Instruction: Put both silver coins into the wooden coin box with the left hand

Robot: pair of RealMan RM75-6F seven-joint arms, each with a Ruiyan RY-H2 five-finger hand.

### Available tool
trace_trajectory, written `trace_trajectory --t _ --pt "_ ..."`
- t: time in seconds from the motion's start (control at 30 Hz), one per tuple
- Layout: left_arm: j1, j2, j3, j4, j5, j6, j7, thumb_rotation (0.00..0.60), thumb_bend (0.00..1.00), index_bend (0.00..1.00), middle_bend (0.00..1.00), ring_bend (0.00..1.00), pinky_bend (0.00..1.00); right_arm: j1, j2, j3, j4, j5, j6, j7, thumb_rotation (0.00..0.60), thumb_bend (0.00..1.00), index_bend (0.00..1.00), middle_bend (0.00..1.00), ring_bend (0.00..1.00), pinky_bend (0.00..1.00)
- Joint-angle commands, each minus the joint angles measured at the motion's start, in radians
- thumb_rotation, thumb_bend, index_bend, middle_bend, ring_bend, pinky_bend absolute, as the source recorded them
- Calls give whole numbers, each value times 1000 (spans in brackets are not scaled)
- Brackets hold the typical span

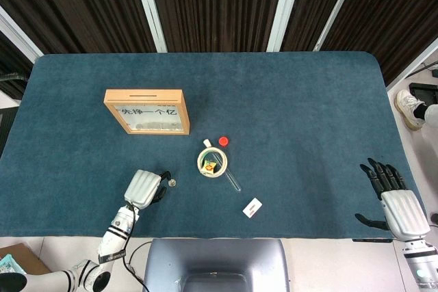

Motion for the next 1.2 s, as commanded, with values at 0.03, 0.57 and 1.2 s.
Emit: trace_trajectory --t 0.03,0.57,1.2 --pt "-2 -6 -7 9 2 -7 9 600 402 445 1000 1000 1000 0 0 1 1 2 0 1 600 97 0 0 0 23" --pt "-3 -14 -19 4 1 -51 75 600 401 434 1000 1000 1000 1 -1 3 1 3 0 2 600 97 0 0 0 23" --pt "-4 -21 -30 4 5 -71 110 600 401 416 1000 1000 1000 1 1 4 -1 4 0 2 600 97 0 0 0 23"
